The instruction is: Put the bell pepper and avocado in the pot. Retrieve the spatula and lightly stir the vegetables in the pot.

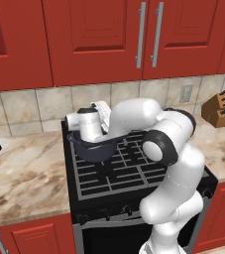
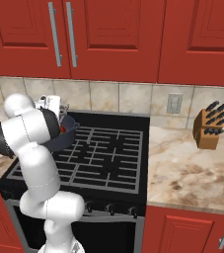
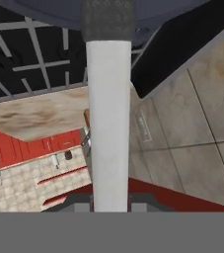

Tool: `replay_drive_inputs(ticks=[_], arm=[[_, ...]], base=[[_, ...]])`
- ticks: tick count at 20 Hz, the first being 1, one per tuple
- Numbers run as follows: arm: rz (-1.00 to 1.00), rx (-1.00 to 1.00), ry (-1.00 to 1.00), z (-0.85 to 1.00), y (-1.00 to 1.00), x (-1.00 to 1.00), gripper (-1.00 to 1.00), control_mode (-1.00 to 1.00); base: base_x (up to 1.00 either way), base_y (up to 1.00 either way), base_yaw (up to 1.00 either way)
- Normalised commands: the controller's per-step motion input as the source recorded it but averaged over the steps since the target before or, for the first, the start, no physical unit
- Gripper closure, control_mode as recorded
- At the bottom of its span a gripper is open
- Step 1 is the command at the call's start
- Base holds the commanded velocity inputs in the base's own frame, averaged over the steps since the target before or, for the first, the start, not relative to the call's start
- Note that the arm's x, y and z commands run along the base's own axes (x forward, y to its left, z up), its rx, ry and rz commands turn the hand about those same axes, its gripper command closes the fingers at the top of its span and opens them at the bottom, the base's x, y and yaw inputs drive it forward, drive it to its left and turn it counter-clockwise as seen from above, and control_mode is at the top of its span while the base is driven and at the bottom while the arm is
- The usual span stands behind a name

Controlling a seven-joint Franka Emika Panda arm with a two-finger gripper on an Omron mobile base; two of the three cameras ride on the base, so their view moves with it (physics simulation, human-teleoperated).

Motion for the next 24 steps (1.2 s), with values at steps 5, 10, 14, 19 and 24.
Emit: replay_drive_inputs(ticks=[5, 10, 14, 19, 24], arm=[[-0.01, -0.03, -0.05, 0.03, 0.13, 0.27, 1.00, -1.00], [-0.03, -0.06, -0.09, 0.01, 0.06, 0.47, 1.00, -1.00], [0.00, -0.03, -0.02, 0.14, 0.00, 0.02, 1.00, -1.00], [0.00, -0.01, 0.00, 0.00, 0.00, -0.10, 1.00, -1.00], [0.00, -0.03, -0.04, 0.00, -0.01, -0.02, 1.00, -1.00]], base=[[0.00, 0.00, 0.00], [0.00, 0.00, 0.00], [0.00, 0.00, 0.00], [0.00, 0.00, 0.00], [0.00, 0.00, 0.00]])
